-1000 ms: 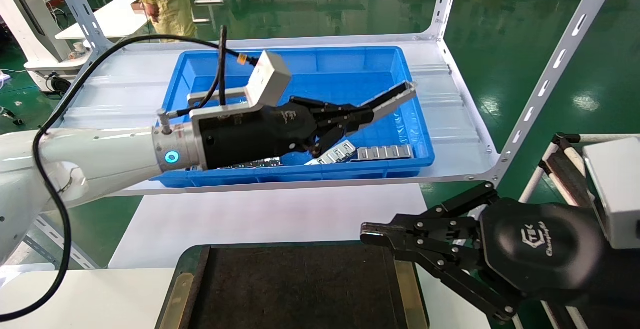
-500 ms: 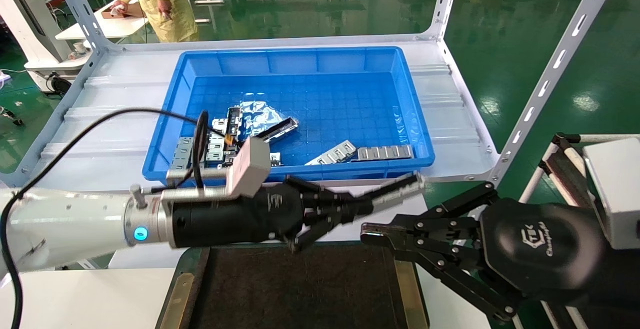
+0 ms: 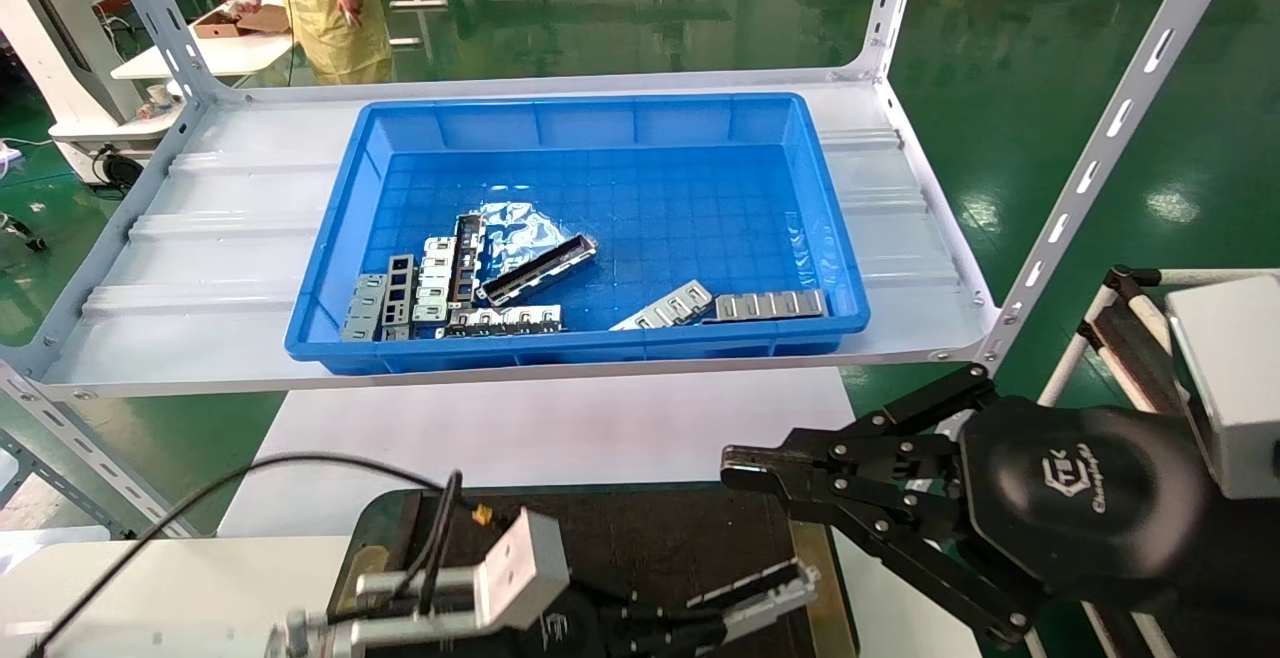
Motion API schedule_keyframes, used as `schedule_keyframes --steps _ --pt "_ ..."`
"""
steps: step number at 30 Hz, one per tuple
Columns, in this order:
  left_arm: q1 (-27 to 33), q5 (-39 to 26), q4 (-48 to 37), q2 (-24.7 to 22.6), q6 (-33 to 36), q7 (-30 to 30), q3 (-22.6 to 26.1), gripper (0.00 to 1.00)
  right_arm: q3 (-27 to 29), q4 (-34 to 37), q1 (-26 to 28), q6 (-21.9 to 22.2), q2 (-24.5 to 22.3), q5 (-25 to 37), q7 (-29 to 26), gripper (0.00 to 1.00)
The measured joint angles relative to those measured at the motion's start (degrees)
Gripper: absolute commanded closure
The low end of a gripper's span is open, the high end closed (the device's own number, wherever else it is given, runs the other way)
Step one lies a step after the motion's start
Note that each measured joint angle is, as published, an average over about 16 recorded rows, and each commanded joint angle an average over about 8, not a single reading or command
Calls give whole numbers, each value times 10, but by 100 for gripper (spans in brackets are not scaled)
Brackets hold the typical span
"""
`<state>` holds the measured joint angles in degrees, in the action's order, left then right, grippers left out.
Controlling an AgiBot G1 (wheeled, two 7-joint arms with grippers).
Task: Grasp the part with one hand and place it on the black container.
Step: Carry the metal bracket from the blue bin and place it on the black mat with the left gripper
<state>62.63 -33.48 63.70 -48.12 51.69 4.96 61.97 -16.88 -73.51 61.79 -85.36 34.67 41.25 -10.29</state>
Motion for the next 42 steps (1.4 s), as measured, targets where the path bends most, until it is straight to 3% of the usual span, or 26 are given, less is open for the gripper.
schedule_keyframes --steps 9,20,42 --pt "-104 -2 95 9 -208 -19 8 100 0 0 0 0 0 0 0 100" --pt "-176 15 127 -46 -433 -39 -5 100 -1 0 0 0 0 0 0 100" --pt "-217 40 125 -169 -674 -67 -35 100 -1 0 0 1 -1 -1 1 100"
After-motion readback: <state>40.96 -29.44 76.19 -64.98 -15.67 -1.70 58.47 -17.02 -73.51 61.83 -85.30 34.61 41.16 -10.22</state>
